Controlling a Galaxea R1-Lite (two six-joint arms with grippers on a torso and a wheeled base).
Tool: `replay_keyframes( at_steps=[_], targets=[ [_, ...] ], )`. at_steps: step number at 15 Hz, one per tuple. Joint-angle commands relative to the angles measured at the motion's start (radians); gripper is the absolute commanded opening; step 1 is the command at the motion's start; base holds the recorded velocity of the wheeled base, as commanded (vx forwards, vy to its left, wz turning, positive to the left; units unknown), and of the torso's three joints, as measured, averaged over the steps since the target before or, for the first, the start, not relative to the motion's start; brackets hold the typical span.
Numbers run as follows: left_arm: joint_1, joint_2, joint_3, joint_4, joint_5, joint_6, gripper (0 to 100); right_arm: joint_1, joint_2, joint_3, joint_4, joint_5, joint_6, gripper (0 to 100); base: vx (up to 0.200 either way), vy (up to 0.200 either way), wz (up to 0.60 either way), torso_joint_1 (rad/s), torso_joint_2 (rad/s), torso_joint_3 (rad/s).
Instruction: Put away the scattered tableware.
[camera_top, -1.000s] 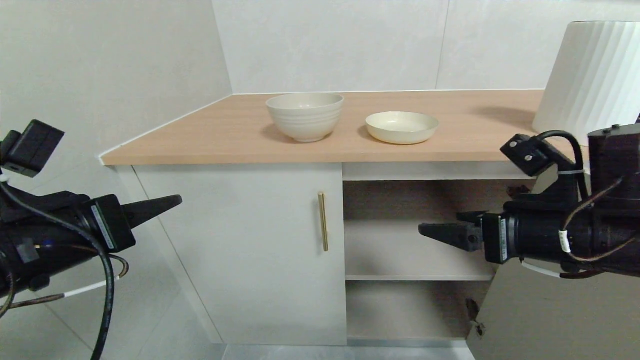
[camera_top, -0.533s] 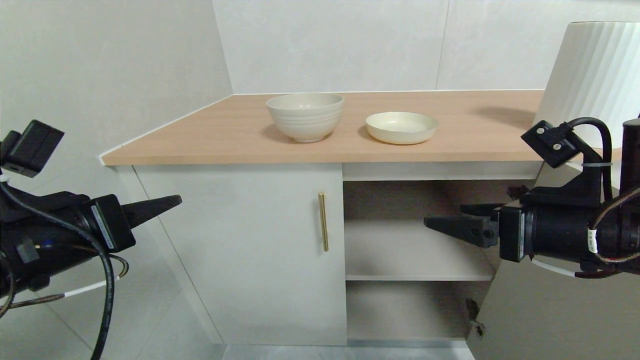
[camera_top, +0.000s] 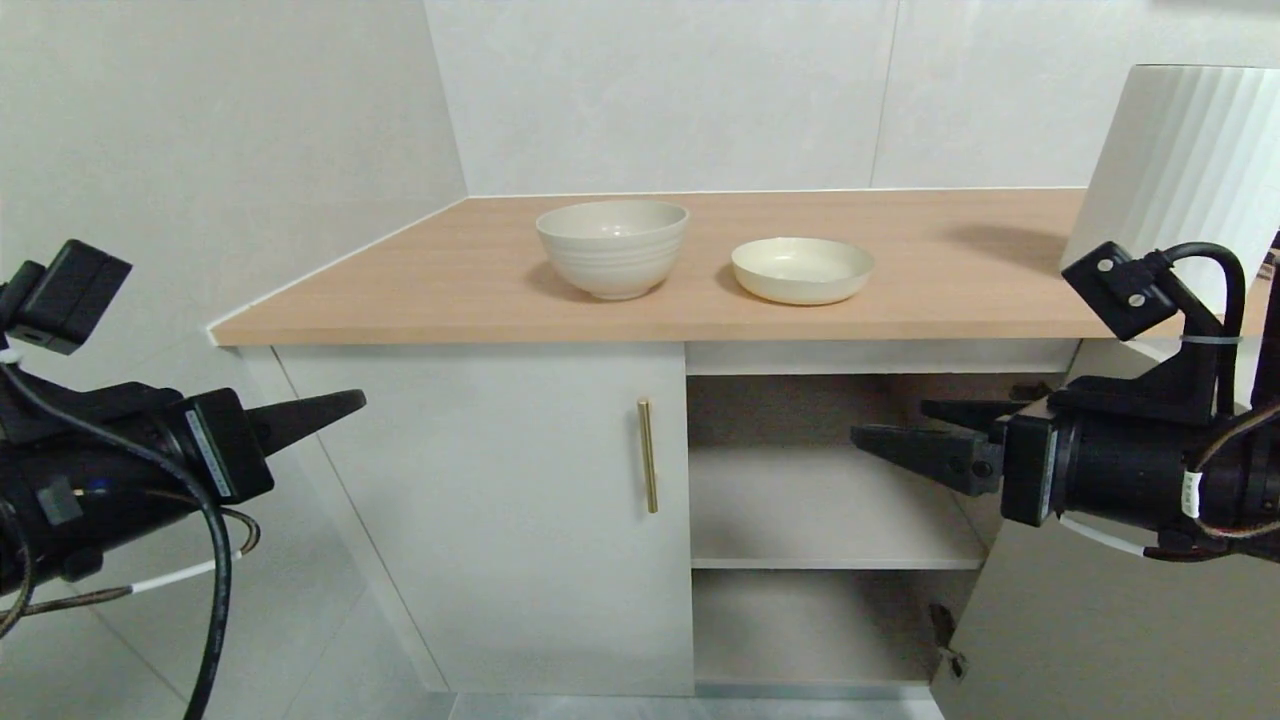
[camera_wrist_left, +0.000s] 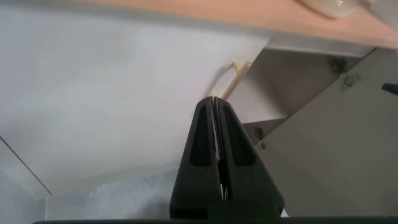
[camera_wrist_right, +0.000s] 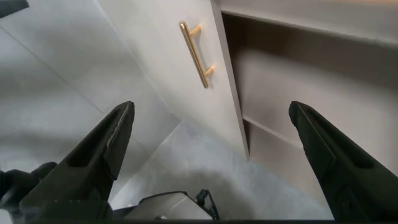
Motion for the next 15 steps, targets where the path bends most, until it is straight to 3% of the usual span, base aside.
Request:
replay_keyframes(
  at_steps=[1,11,15],
  targets=[
    [0.000,0.010,0.000,0.001,0.000,0.000,0,0.000,0.003,0.001,0.004,0.001,0.000,100,0.000,0.000,0.00,0.027,-0.12,-0.281],
    [0.000,0.033,0.001,-0.002,-0.001,-0.002,0,-0.003,0.037,0.000,0.001,0.000,0.000,100,0.000,0.000,0.00,0.180,-0.48,-0.288],
    [-0.006,0.097,-0.043,-0.002,-0.044,0.000,0,-0.047,0.121,0.000,-0.119,-0.002,-0.006,100,0.000,0.000,0.00,0.171,-0.41,-0.239]
  ],
)
